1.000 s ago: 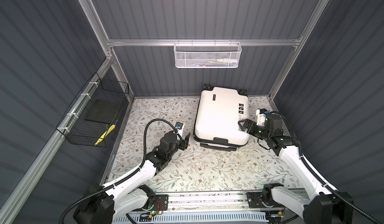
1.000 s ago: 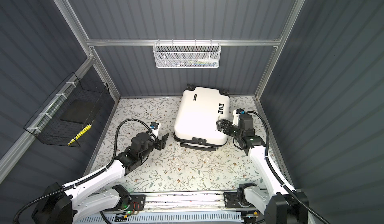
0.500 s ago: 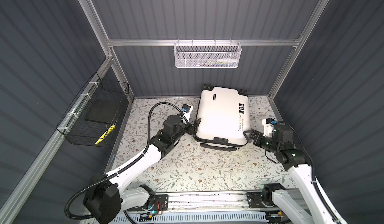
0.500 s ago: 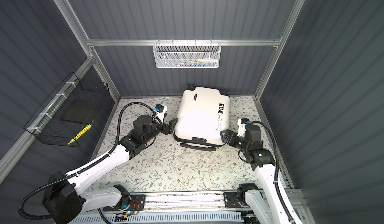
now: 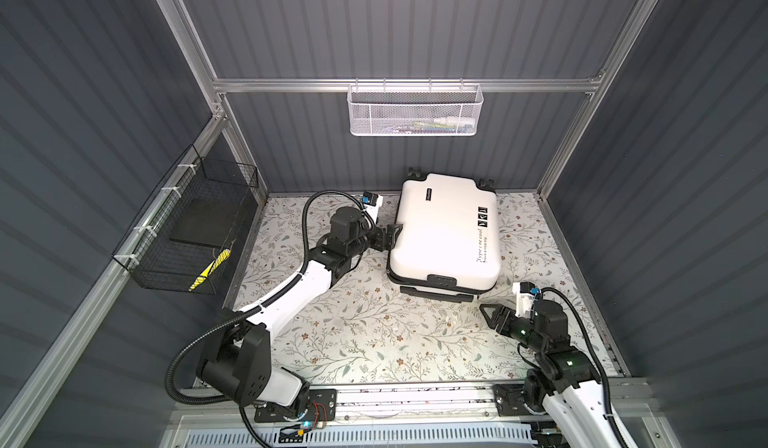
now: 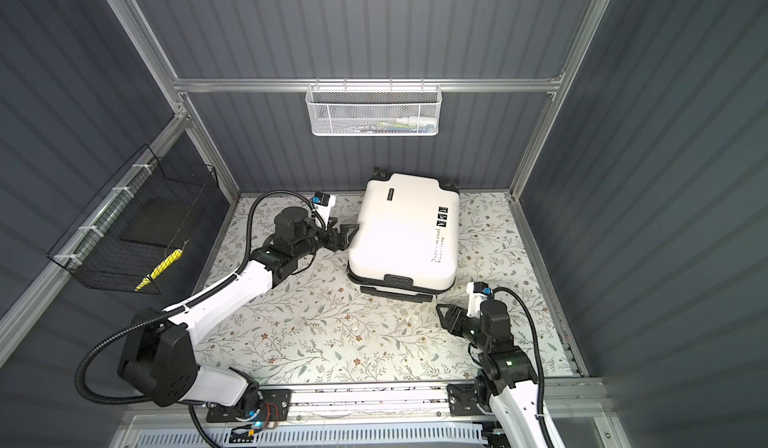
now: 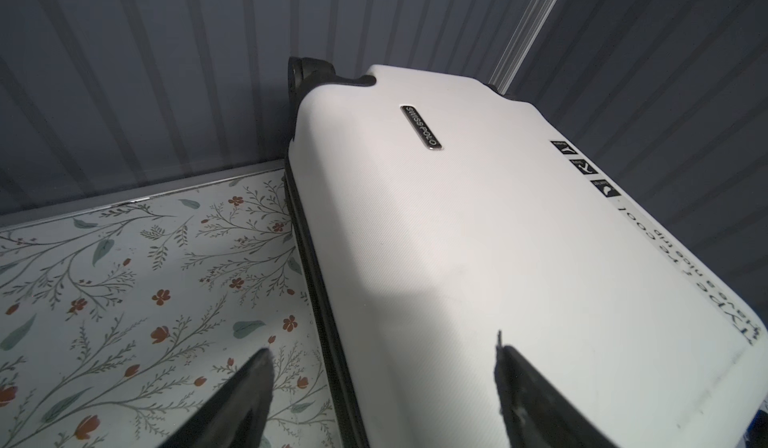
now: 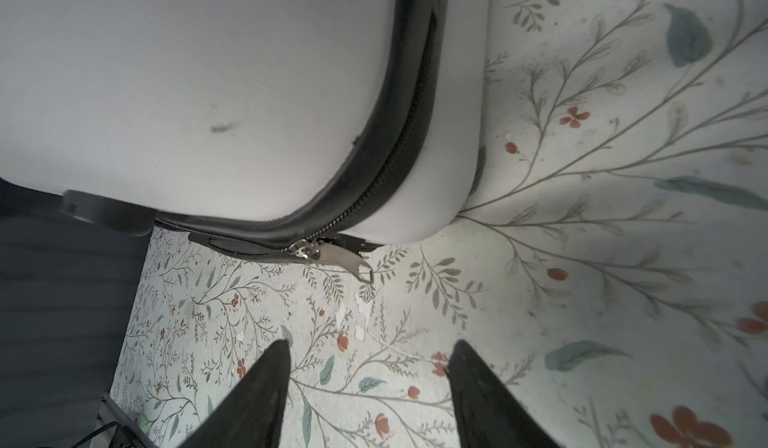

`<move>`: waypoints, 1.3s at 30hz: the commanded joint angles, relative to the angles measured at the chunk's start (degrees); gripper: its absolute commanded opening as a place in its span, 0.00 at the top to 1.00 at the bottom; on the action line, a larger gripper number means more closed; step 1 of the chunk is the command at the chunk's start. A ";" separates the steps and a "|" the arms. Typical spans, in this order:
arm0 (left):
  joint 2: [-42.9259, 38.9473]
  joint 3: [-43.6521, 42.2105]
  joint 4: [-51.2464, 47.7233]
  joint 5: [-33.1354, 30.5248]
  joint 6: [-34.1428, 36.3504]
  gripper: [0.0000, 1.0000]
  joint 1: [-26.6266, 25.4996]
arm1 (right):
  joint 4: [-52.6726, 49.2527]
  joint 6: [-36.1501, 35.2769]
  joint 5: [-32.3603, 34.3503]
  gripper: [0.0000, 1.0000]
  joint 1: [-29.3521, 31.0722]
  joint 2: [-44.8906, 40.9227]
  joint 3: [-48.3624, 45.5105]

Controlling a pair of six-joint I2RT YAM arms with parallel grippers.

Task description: Pack the luggage

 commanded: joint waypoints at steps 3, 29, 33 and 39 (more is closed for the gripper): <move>2.18 2.42 1.75 4.43 -4.88 0.15 1.93 | 12.52 2.50 6.21 0.44 3.88 1.25 -2.78; 8.57 3.30 5.95 10.73 -9.45 0.15 3.67 | 32.45 -0.68 13.86 0.64 9.33 19.55 -3.57; 8.57 2.95 6.22 11.03 -9.49 0.15 3.68 | 32.66 -0.64 14.12 0.72 9.29 20.19 -3.64; 8.99 2.24 6.88 11.97 -9.61 0.15 3.80 | 31.09 -0.18 14.38 0.91 9.32 18.90 -4.26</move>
